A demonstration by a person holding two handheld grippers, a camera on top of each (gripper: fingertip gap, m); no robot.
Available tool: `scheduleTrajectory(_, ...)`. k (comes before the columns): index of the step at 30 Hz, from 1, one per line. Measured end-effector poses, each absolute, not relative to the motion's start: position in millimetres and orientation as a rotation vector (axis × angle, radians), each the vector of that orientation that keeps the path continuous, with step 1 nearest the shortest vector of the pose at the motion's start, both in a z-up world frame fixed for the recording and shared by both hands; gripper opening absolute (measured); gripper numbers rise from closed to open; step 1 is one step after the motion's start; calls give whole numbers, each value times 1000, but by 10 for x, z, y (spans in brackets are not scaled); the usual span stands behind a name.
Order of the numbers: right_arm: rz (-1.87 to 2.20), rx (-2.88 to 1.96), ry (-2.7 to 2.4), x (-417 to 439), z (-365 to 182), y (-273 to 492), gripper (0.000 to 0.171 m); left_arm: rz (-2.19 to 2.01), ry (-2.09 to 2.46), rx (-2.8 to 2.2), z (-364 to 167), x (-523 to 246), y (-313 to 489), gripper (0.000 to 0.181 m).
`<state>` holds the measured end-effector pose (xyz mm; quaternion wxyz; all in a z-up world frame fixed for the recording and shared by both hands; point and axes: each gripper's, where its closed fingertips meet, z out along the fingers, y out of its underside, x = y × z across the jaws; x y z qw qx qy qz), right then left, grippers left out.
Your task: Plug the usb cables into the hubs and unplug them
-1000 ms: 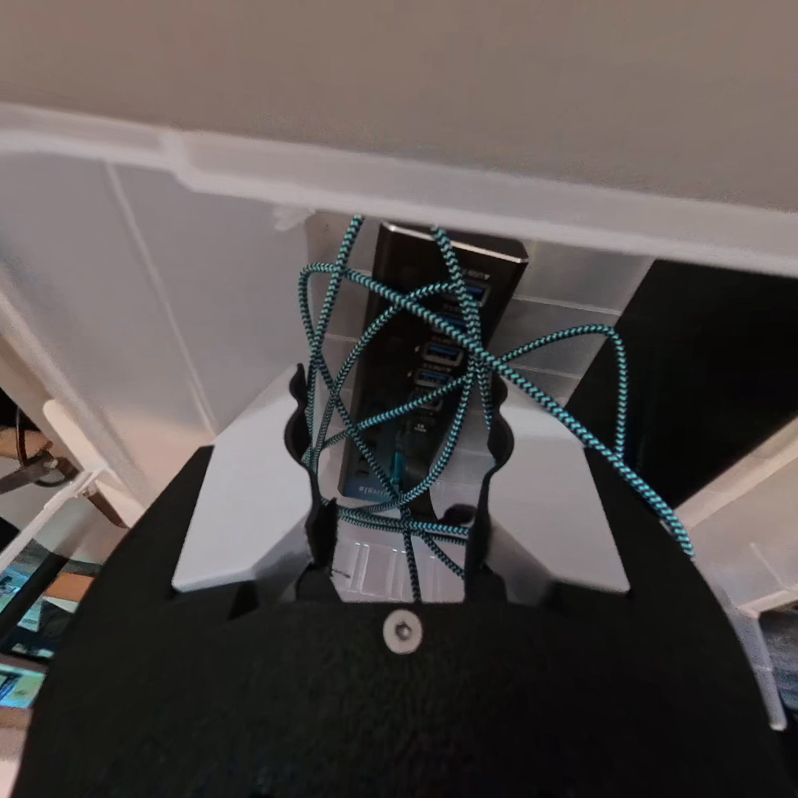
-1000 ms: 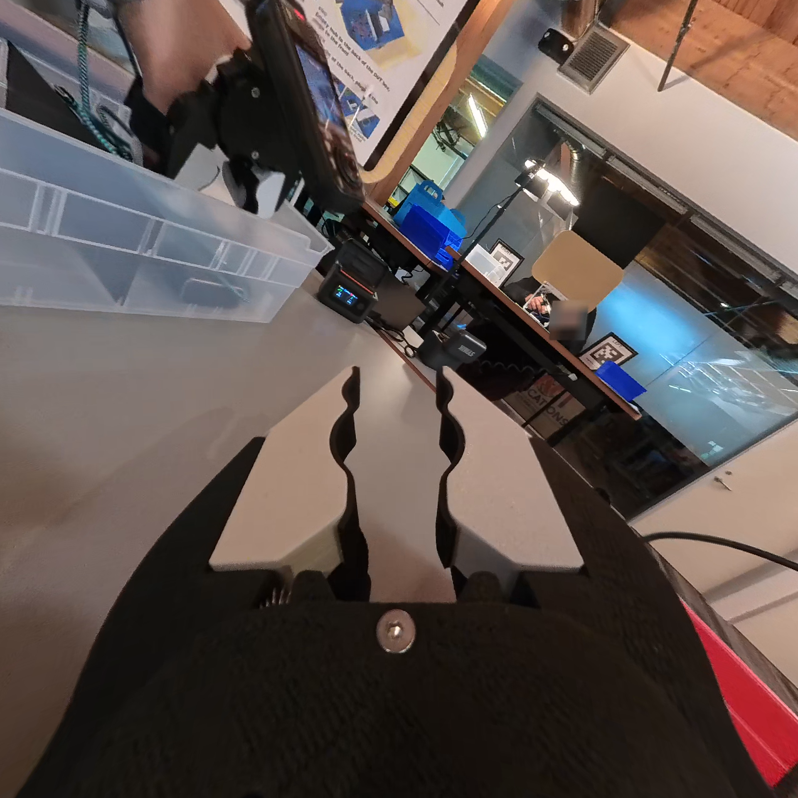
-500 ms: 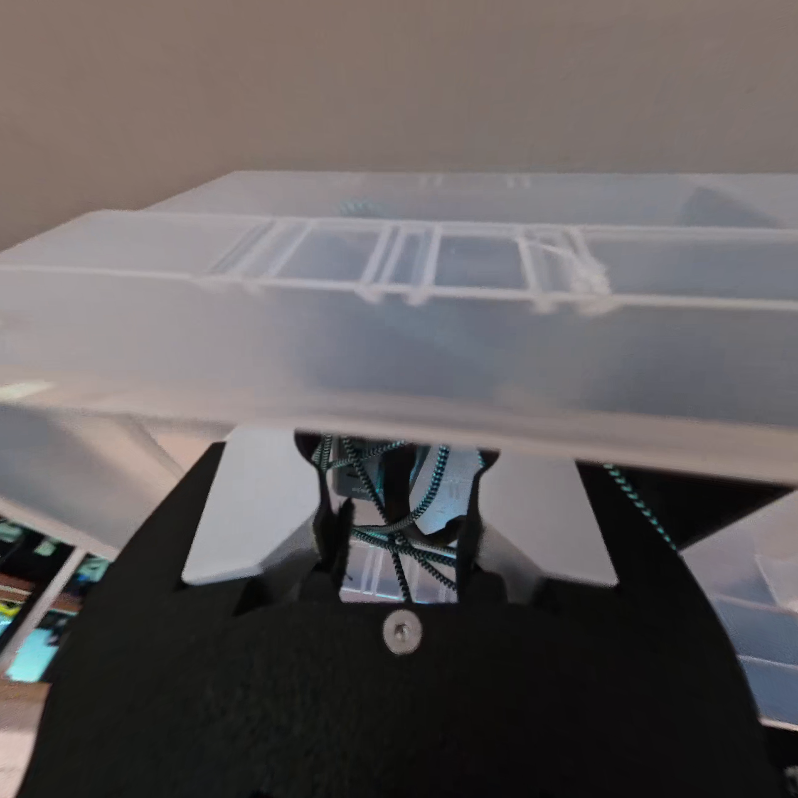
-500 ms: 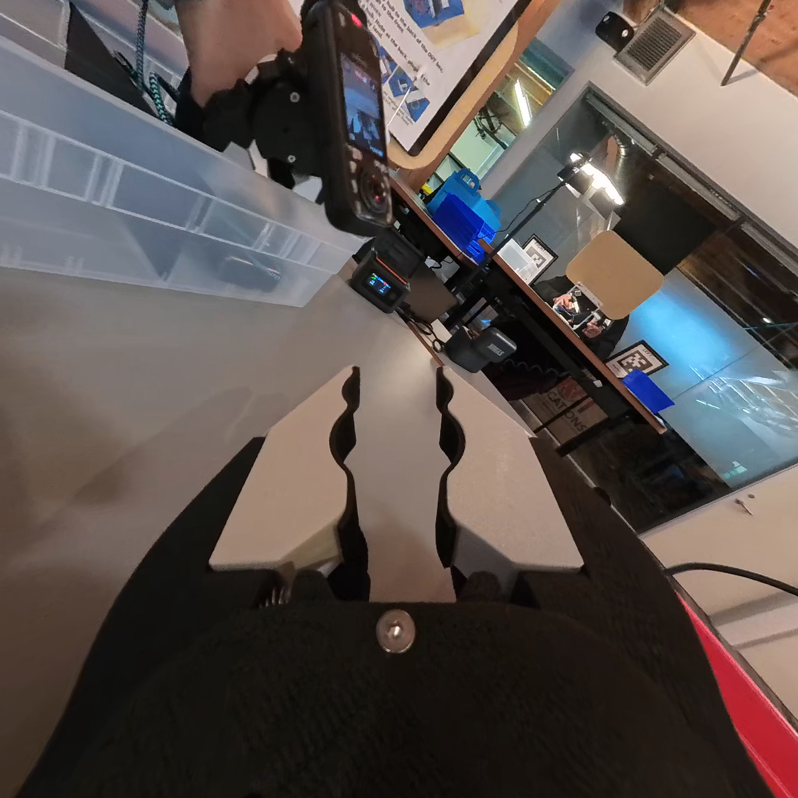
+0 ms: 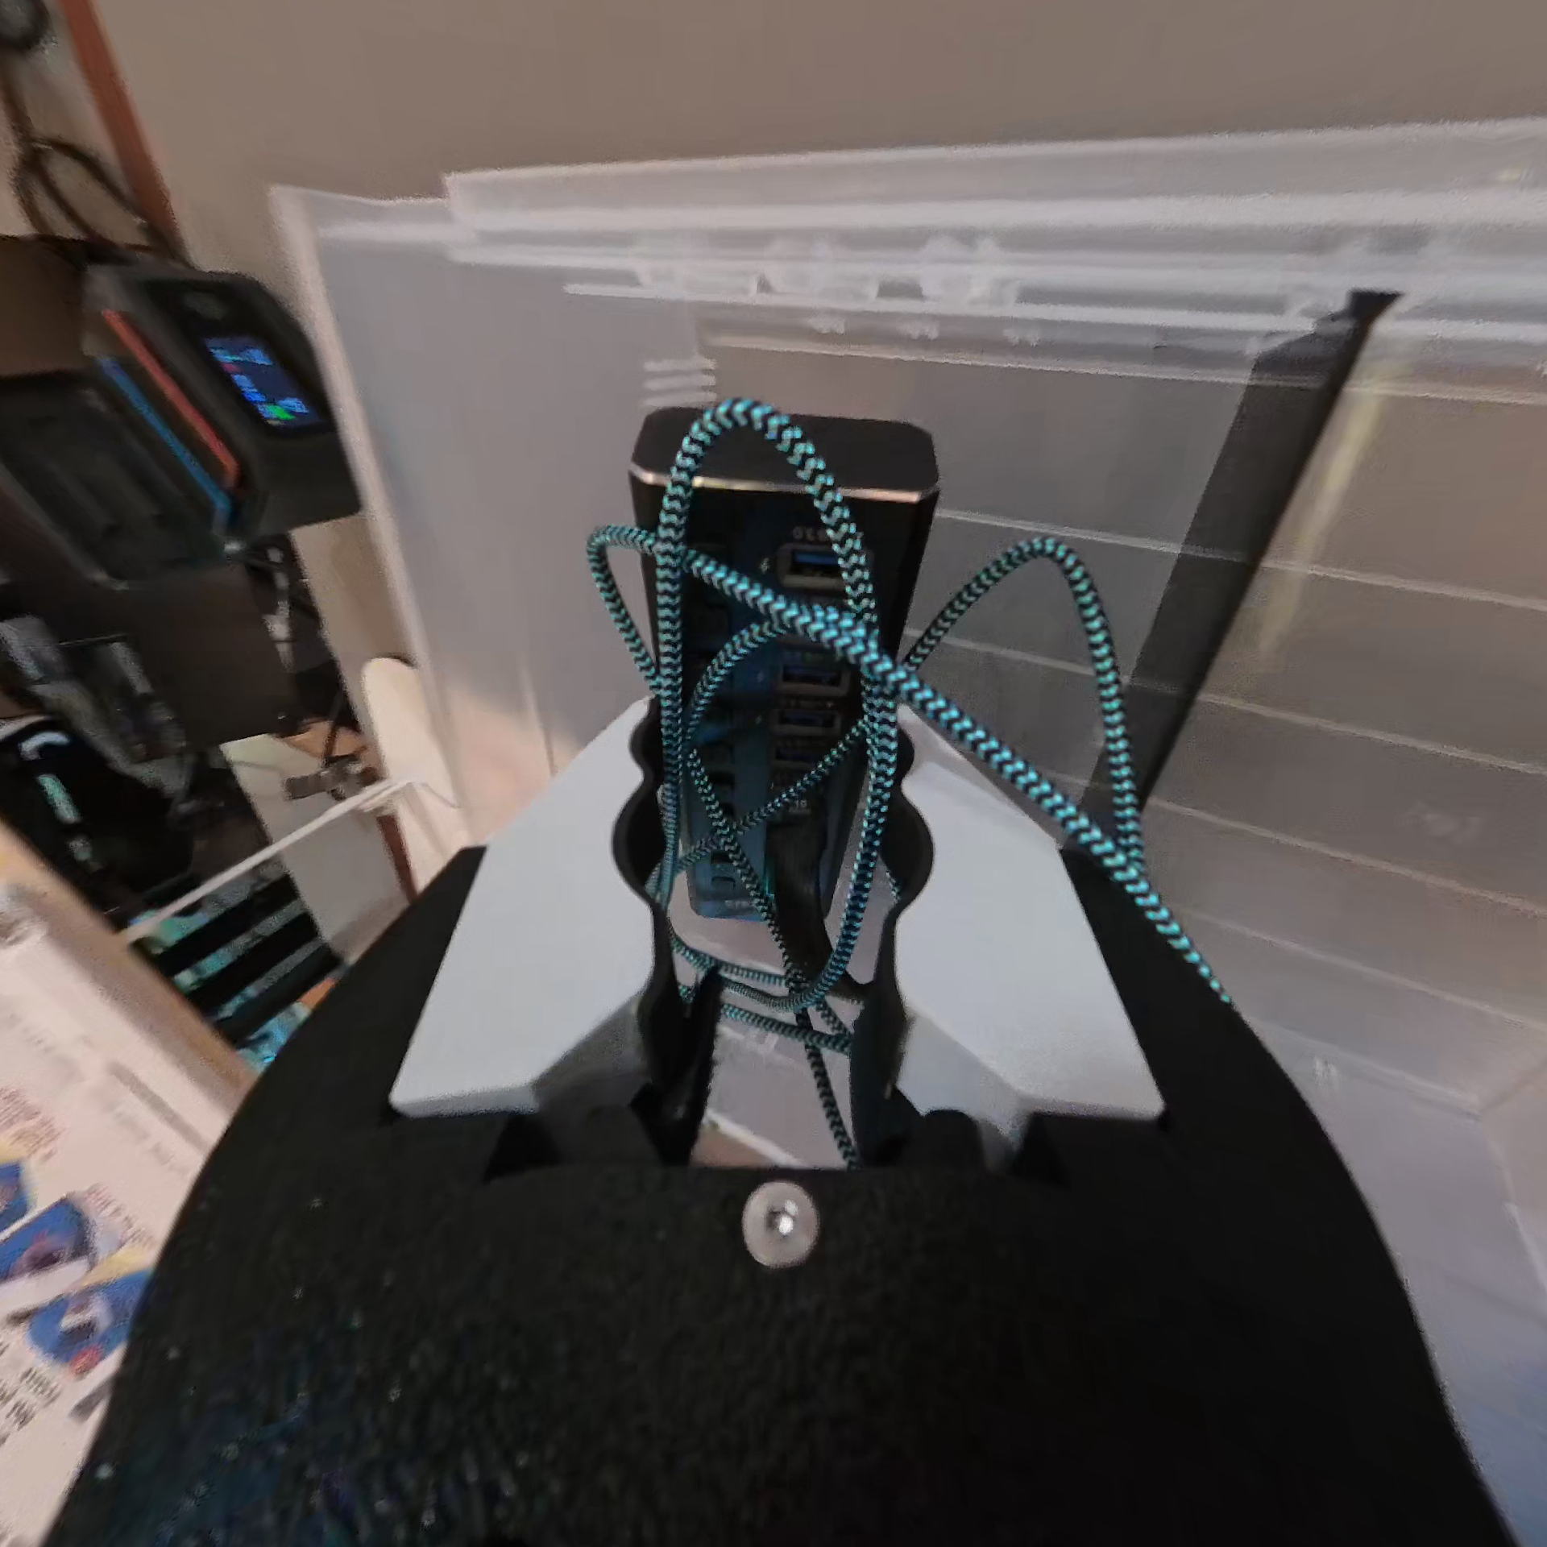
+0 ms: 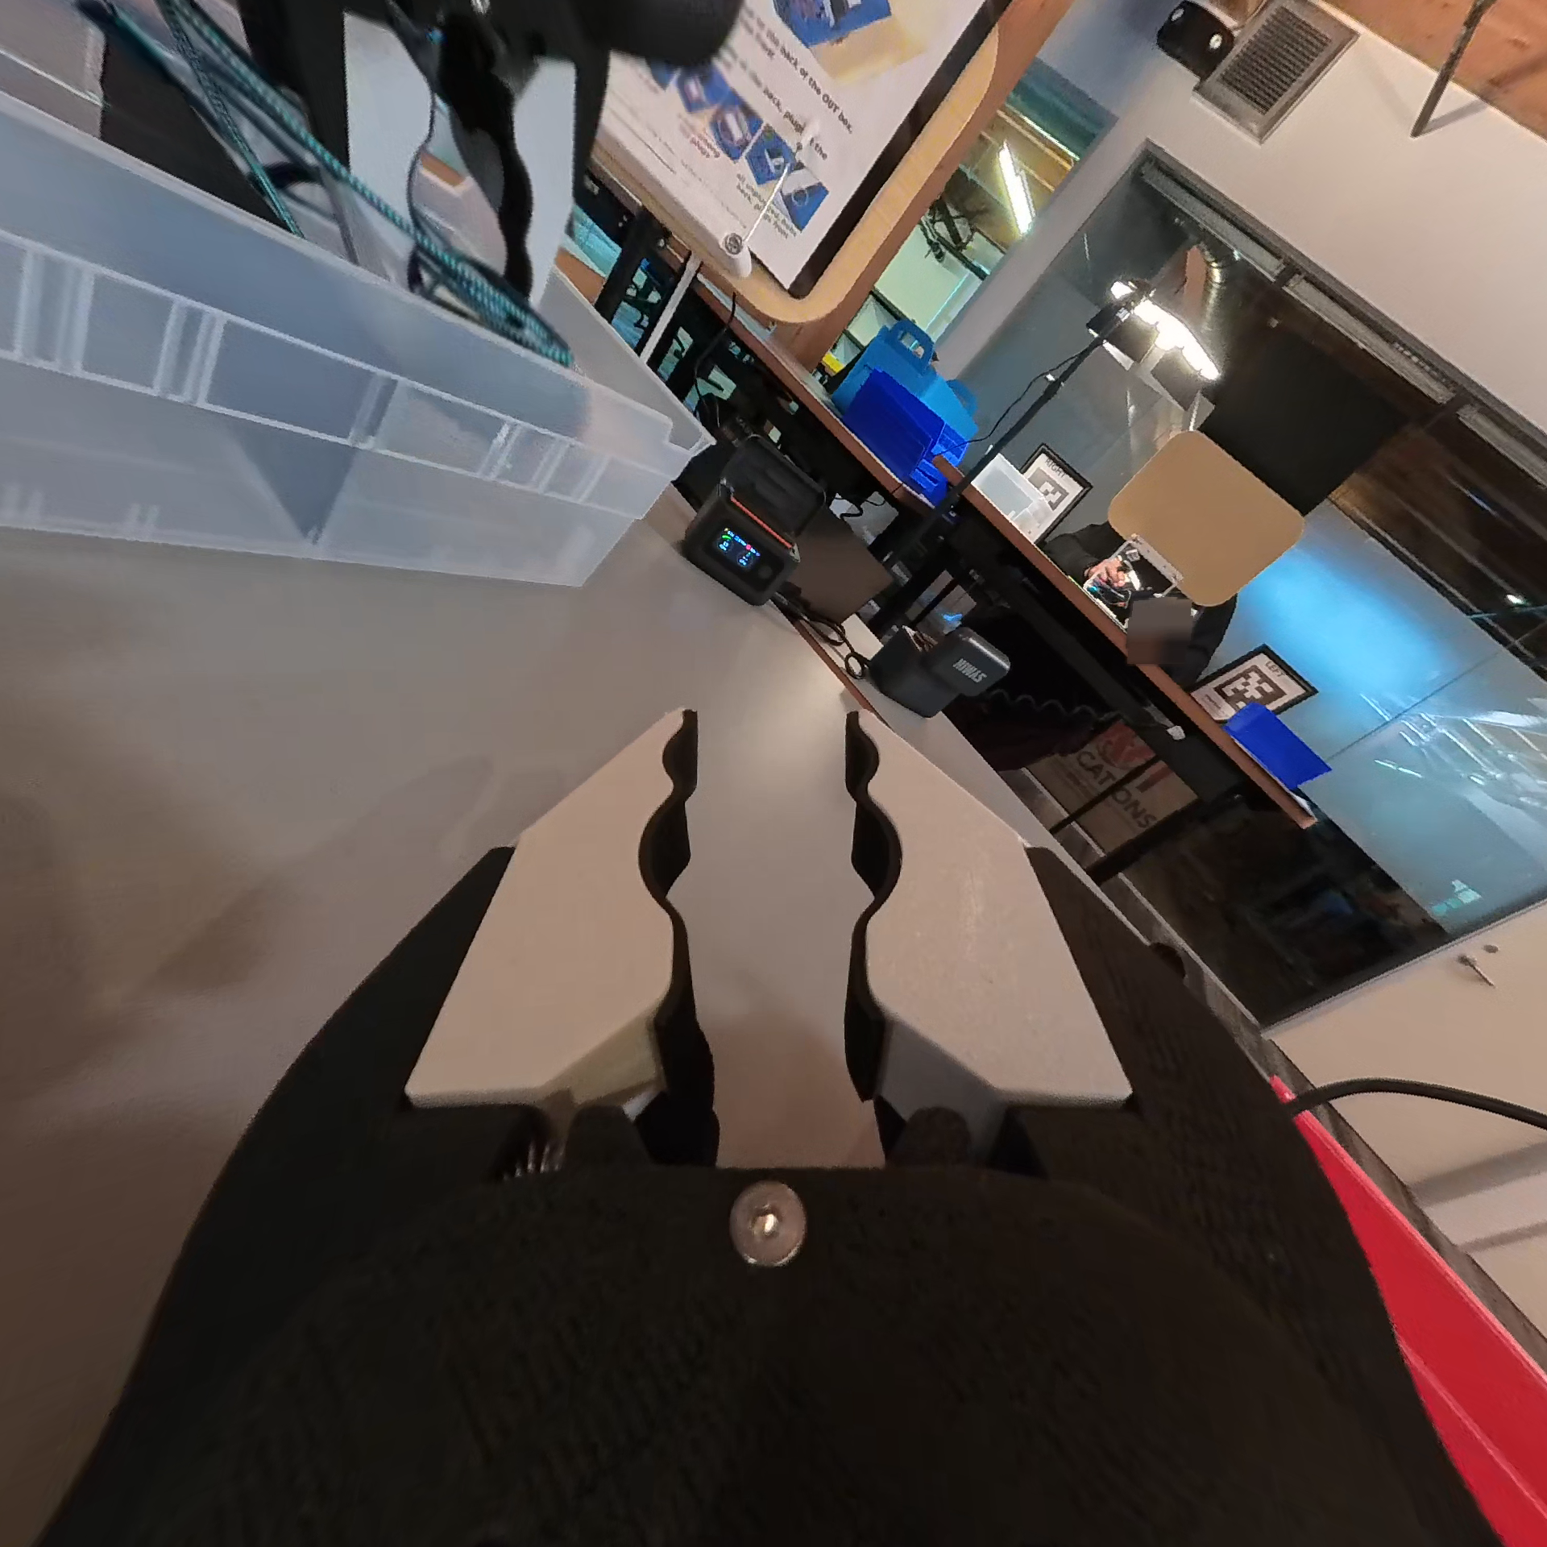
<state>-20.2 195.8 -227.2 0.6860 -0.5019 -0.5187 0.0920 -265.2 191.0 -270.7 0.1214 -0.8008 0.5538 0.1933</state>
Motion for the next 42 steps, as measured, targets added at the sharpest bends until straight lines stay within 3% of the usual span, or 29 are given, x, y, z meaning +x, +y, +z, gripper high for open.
scheduleTrajectory(11, 215, -1146, -1106, -157, -2218, 2010, 34, 863, 1371, -1796, -1305, -2369, 1717, 48)
scheduleTrajectory(19, 160, -1124, -856, 198, -1880, 2167, 34, 688, 1475, -1438, -519, -1002, 1636, 49)
scheduleTrajectory(24, 228, -974, -619, 538, -1452, 2038, 39, 320, 1669, -1437, -852, -189, 1550, 48)
scheduleTrajectory(34, 234, -1010, -506, 743, -1391, 2149, 34, 305, 2171, -1489, -2505, 120, 1112, 48)
scheduleTrajectory(35, 237, -1012, -510, 738, -1396, 2149, 34, 313, 2225, -1481, -2647, 122, 1051, 45)
scheduleTrajectory(36, 238, -1014, -516, 728, -1402, 2149, 34, 327, 2289, -1438, -2750, 138, 979, 16)
scheduleTrajectory(37, 240, -1015, -523, 717, -1409, 2147, 34, 405, 2268, -1327, -2746, 223, 1026, 3)
scheduleTrajectory(40, 256, -1029, -545, 680, -1444, 2154, 34, 498, 2316, -1335, -2780, 256, 1072, 3)
scheduleTrajectory(42, 268, -1048, -563, 655, -1483, 2170, 34, 410, 2286, -1524, -2857, 233, 1070, 15)
